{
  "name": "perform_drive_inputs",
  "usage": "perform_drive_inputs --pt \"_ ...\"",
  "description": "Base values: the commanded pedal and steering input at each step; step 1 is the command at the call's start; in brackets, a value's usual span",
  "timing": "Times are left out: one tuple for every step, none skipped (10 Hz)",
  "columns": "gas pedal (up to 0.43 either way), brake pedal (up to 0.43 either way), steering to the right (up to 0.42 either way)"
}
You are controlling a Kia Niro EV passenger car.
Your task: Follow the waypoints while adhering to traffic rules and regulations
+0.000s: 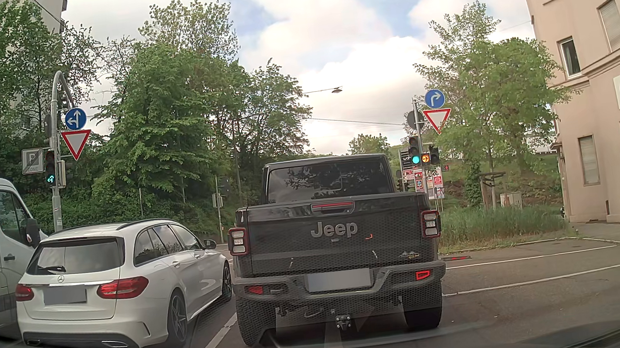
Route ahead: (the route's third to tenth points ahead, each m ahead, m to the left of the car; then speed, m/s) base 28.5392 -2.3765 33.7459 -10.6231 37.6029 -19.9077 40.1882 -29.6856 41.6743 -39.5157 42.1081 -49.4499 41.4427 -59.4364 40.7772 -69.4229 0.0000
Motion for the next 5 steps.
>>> perform_drive_inputs --pt "0.0 0.25 -0.016" --pt "0.0 0.25 -0.016" --pt "0.0 0.25 -0.016" --pt "0.0 0.25 -0.016" --pt "0.0 0.25 -0.016"
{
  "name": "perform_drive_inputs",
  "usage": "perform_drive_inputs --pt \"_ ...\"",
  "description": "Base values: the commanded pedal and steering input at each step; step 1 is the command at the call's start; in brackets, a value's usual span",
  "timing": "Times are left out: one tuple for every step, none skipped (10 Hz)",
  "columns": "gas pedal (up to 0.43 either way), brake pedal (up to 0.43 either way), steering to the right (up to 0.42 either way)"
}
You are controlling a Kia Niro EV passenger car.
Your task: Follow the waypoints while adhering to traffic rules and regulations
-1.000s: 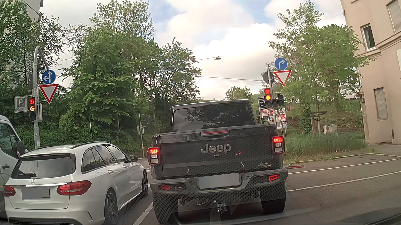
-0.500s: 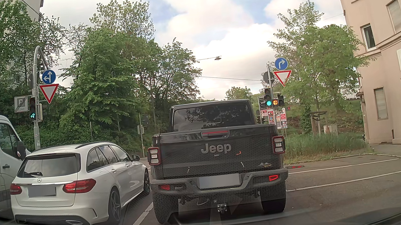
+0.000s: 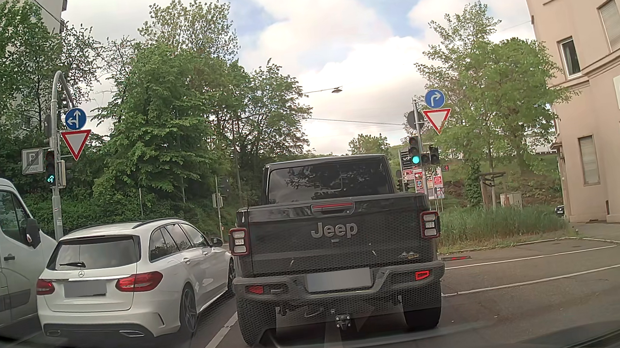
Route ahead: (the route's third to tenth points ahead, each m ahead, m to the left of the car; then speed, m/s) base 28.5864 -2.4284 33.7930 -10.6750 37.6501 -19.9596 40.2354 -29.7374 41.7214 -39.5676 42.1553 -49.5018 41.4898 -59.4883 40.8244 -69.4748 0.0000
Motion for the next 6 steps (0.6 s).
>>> perform_drive_inputs --pt "0.0 0.238 -0.016" --pt "0.0 0.226 -0.016" --pt "0.0 0.207 -0.016" --pt "0.0 0.024 -0.016" --pt "0.0 0.0 -0.016" --pt "0.0 0.0 -0.016"
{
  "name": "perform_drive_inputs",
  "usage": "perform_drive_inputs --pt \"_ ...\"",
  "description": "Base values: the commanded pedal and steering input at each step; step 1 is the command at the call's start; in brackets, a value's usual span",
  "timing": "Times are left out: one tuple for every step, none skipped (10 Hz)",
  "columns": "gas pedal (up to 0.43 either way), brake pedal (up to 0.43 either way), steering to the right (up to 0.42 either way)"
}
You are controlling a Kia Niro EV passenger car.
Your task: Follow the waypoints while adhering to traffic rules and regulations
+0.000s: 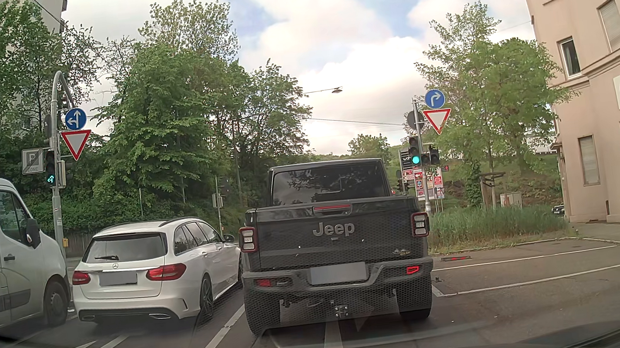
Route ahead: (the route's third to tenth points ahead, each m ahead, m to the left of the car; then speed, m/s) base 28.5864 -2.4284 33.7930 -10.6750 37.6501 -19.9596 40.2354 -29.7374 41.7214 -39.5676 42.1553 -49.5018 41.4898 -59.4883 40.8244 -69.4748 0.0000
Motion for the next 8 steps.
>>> perform_drive_inputs --pt "0.0 0.0 -0.016" --pt "0.0 0.0 -0.016" --pt "0.0 0.0 -0.016" --pt "0.028 0.0 -0.016" --pt "0.059 0.0 -0.016" --pt "0.079 0.0 -0.016" --pt "0.087 0.0 -0.016" --pt "0.098 0.0 -0.016"
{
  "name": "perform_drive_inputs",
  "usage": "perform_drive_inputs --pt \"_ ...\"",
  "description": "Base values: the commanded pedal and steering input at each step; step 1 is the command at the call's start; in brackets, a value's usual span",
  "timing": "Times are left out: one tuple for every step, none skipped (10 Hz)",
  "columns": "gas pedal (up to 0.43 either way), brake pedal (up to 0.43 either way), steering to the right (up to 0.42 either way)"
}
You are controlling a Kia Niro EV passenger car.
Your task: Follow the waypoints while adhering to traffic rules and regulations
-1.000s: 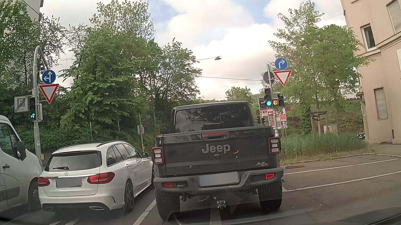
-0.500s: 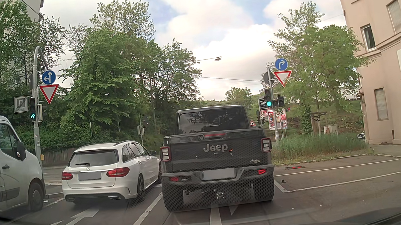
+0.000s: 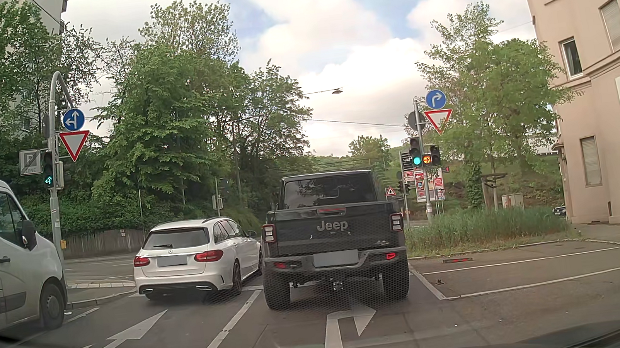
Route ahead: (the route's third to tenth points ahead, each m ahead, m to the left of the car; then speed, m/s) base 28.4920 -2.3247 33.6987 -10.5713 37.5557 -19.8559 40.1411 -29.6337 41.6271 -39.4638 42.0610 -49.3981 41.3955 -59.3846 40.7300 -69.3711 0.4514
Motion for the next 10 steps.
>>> perform_drive_inputs --pt "0.098 0.0 -0.016" --pt "0.138 0.0 -0.016" --pt "0.177 0.0 -0.016" --pt "0.228 0.0 -0.015" --pt "0.26 0.0 -0.015" --pt "0.299 0.0 -0.013" --pt "0.339 0.0 -0.009" --pt "0.378 0.0 -0.006" --pt "0.39 0.0 -0.004" --pt "0.409 0.0 -0.004"
